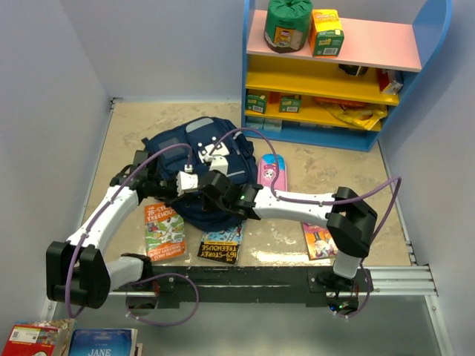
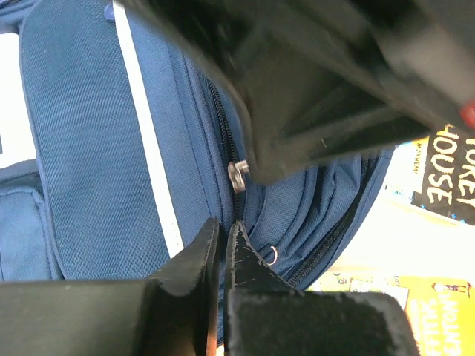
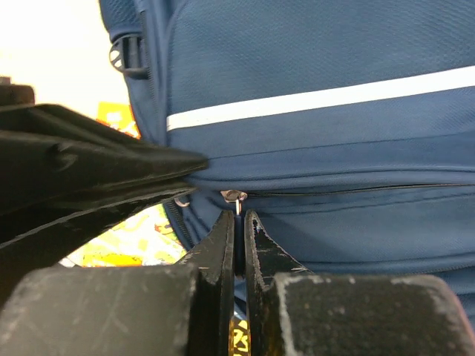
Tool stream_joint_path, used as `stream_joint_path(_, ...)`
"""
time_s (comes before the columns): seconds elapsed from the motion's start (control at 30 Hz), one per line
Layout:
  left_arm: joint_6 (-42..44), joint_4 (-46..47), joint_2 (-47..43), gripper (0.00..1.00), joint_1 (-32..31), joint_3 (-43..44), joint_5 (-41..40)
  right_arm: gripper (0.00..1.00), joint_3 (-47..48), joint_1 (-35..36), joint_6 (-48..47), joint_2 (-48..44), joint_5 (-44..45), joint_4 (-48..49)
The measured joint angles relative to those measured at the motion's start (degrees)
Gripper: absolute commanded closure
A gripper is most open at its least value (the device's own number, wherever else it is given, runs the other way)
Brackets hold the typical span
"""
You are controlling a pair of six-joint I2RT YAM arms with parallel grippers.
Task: Pack the student bag
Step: Zip the student bag at the center of the board.
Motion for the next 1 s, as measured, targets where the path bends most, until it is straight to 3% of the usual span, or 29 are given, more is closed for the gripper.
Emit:
stream_joint_path(0.6, 0.61, -1.66, 0.13, 1.0, -0.17, 2.8, 0.31, 1.0, -11.91, -12.72, -2.71, -10.32, -5.88, 1.75)
stream_joint_path(1.0, 4.11, -5.46, -0.02, 1.0, -0.22, 4.57, -0.48, 1.0, -14.1, -21.03, -11.06, -9.46, -6.91, 3.13)
